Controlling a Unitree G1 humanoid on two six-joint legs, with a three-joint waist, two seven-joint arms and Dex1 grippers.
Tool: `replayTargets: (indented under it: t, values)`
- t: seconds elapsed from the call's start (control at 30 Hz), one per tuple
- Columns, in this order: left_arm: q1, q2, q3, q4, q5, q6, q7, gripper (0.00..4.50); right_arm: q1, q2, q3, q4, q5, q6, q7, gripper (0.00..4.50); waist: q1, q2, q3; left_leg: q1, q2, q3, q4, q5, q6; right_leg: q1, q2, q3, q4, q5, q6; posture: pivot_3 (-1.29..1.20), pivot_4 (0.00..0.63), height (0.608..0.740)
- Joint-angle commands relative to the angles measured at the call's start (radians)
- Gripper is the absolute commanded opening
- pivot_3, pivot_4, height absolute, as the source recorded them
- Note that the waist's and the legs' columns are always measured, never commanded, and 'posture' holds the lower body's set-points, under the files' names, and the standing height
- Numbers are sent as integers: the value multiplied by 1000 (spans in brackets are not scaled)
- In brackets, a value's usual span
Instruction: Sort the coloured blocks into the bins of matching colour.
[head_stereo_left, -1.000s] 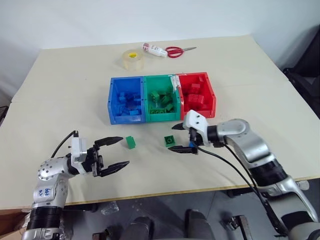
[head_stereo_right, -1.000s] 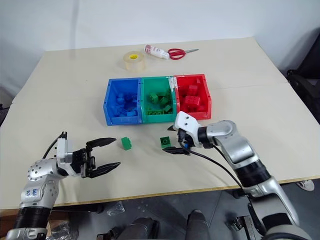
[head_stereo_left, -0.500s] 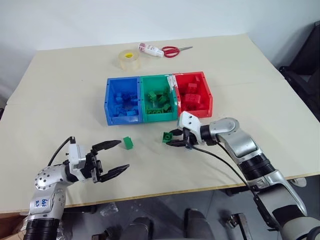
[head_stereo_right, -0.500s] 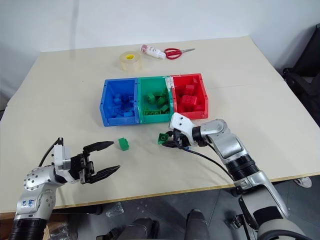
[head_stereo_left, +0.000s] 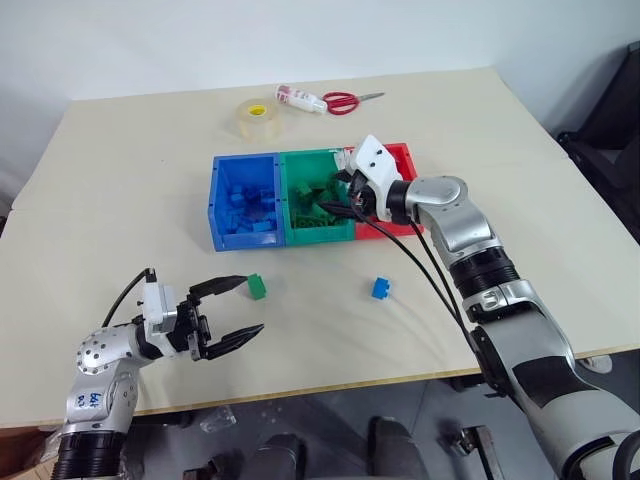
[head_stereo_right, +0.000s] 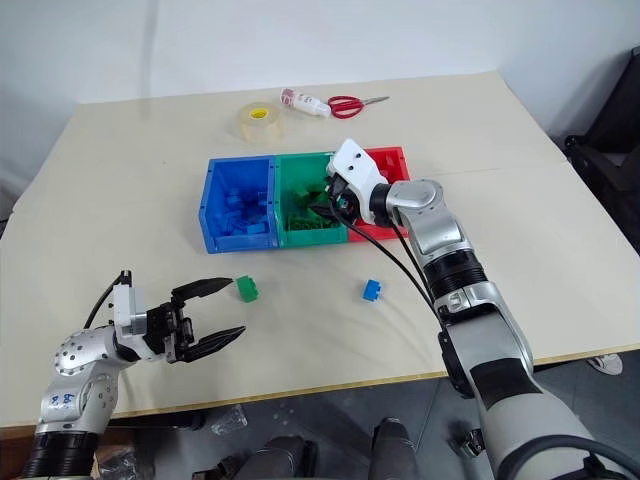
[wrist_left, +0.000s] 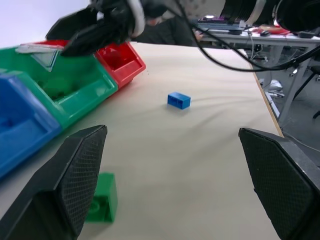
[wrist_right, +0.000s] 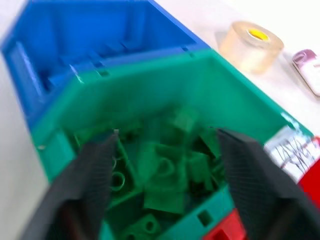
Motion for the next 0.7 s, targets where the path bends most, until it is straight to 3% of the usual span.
replayTargets:
  t: [0.03,0.17,0.37,0.7]
  values:
    - [-17,-4,-6,2,-6,-10,-13,4500,4,-4,-38,-71,18,-24,12,4471,-7,0,0,0,0,0,0,0,0,0,0,0,0,0,0,0,150,740]
    - [-39,-5,-17,22,-6,-10,-27,4500,114,-65,-51,-276,78,62,115,4471,-11,0,0,0,0,-1,0,0,0,0,0,-1,1,0,0,0,150,740]
    - [-64,-6,-29,53,-5,-9,-52,4500,392,-258,-100,-696,235,245,271,4471,2,0,0,-1,-1,-1,1,-1,2,0,-1,-1,0,0,0,0,150,740]
    - [-90,15,-24,89,-11,3,-88,4500,898,-582,-405,-1044,371,384,299,4471,29,0,0,-1,0,4,2,-1,2,1,-1,-1,-2,0,0,0,150,740]
